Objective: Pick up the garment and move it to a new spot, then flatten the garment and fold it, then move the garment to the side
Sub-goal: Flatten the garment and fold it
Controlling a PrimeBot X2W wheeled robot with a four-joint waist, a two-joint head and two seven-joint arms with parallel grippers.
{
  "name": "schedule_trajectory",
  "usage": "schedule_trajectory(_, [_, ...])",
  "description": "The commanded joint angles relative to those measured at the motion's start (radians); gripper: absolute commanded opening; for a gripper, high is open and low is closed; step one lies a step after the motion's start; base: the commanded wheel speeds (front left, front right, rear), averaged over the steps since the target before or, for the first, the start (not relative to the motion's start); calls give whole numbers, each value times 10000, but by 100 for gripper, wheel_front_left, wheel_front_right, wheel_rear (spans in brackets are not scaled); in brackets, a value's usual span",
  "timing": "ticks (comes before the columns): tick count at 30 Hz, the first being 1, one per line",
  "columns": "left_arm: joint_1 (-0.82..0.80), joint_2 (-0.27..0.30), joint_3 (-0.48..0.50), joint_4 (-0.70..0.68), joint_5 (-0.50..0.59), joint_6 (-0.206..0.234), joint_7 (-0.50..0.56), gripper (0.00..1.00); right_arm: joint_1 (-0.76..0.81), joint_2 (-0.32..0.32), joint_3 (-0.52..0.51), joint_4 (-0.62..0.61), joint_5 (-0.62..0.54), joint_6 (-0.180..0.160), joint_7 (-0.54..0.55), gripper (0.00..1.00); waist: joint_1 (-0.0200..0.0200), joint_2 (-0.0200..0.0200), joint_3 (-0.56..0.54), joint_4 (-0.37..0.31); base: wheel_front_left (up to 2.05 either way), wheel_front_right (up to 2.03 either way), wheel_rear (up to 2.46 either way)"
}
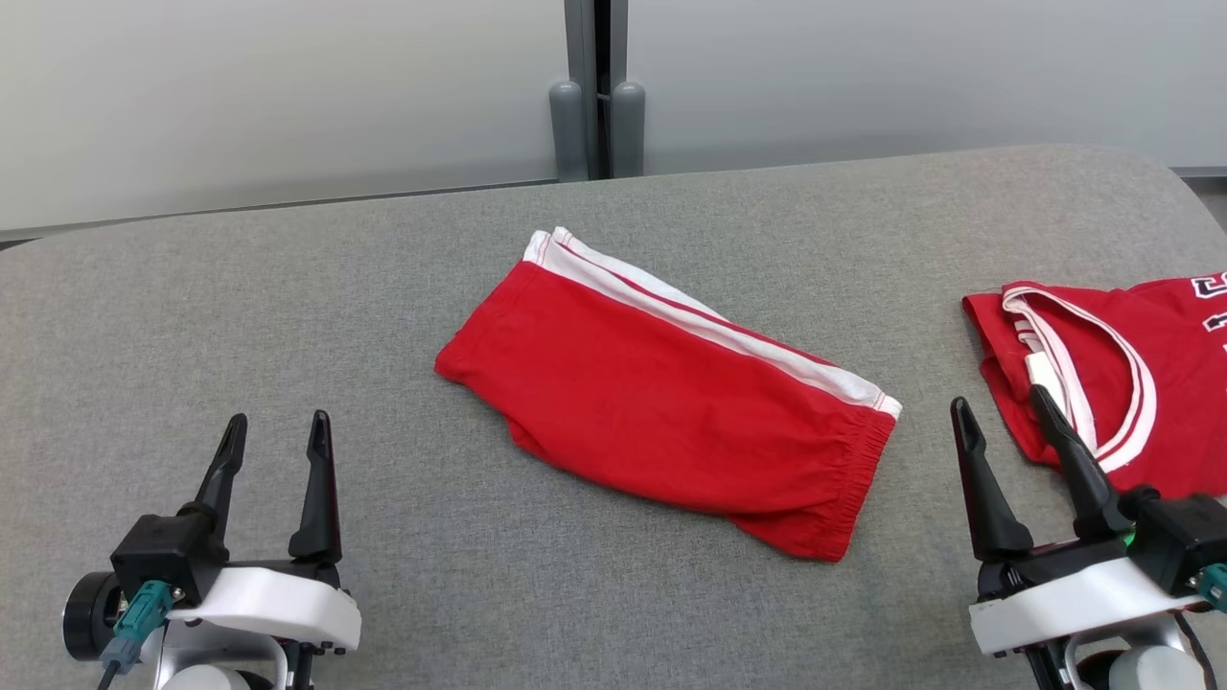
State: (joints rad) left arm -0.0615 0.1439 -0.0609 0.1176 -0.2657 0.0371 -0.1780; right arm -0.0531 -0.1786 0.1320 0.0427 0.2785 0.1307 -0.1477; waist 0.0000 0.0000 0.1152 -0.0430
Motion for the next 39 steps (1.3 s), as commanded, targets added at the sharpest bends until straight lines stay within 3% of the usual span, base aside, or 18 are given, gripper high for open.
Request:
schedule_trajectory(1, [110, 50, 6, -151, 2, 55, 84, 100, 131, -28, -68, -63, -57, -1, 91, 100, 0, 0, -51, 6, 0, 0, 0])
schedule_trajectory(17, [270, 193, 4, -698, -41, 287, 331, 100, 206, 14, -222, -275, -67, -1, 330, 100, 0, 0, 20, 77, 0, 0, 0])
schedule_trajectory(23, [-852, 135, -602, -514, -18, -141, 856, 100, -106, -8, -162, -493, -63, -1, 369, 100, 0, 0, 575, -2, 0, 0, 0])
schedule_trajectory(30, [-3118, -140, -1276, 1531, -292, -877, 1675, 100, -630, -3, 104, -614, 30, -2, 246, 100, 0, 0, 1598, -607, 0, 0, 0])
schedule_trajectory(39, [-5517, -5, -1316, 5127, -630, -1242, 2149, 100, -1102, 125, 361, -378, 149, -1, -138, 100, 0, 0, 2509, -1213, 0, 0, 0])
